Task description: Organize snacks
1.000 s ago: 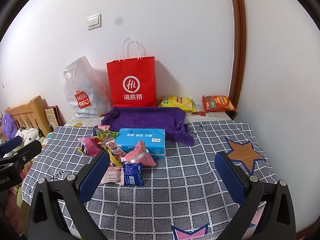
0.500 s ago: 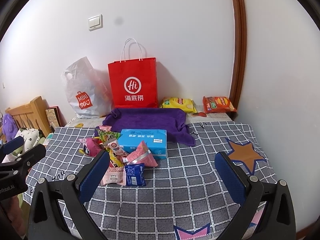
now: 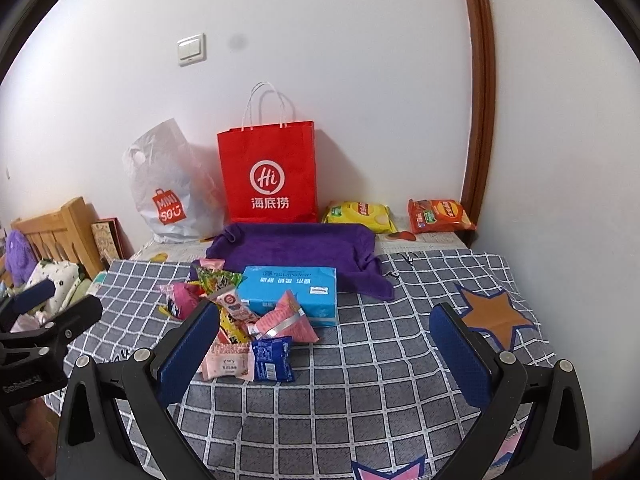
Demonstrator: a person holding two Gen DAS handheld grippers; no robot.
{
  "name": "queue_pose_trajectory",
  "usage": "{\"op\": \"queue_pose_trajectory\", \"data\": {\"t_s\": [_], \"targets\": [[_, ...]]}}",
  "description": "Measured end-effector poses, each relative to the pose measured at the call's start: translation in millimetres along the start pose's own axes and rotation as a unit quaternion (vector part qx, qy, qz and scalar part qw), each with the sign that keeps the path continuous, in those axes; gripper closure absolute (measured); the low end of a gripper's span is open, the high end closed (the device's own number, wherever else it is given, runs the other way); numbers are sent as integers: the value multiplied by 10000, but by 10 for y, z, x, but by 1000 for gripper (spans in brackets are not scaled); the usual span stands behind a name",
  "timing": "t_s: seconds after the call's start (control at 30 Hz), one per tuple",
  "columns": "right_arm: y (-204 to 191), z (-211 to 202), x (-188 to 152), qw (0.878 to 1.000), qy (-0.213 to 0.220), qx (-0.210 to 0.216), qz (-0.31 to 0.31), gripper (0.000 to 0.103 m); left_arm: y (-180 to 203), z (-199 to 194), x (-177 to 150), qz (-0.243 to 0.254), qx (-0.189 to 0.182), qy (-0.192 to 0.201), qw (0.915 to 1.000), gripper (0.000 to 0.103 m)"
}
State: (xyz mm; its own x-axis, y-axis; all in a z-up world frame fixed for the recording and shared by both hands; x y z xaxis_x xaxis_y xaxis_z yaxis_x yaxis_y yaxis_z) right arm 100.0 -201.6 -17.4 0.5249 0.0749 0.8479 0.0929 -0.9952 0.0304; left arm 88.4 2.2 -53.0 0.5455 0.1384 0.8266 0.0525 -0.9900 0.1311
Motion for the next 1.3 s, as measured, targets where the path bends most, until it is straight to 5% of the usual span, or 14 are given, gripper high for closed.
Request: {"op": "queue_pose_trajectory", "data": {"t_s": [0.33, 0.67, 0.9, 1.23, 1.3], "targets": [[119, 337, 30, 9999, -99, 40, 90, 0, -160, 372, 124, -102, 32, -259, 9996, 1], [77, 947, -273, 9968, -673, 321, 292, 2, -345, 906, -11, -132, 178, -686, 9974, 2], [-203, 1422, -720, 9883, -1272, 775, 342, 35, -664, 1307, -225, -545, 311, -1136, 9915, 3], [-748, 1636, -963, 9819, -1496, 1158, 18, 36, -947, 1490, -378, -738, 390, -1353, 9873, 3], [-797, 1712, -1045, 9813, -1598, 1069, -119, 44, -970, 1537, -405, -760, 408, -1395, 9865, 3]]}}
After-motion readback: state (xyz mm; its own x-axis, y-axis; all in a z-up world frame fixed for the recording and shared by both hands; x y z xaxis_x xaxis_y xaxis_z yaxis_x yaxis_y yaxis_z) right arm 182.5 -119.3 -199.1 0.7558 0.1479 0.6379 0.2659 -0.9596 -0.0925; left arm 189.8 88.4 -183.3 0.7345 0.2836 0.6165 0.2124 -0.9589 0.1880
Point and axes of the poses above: each gripper's, at about its wrist camera, not at the fingertips, and z roughly the way its jaws point, y to its right, x to its top, the point moved 10 cm from there along z, roughly the way its jaws point, and after that the axes turned 6 degrees about -z, right-handed, at the moved point
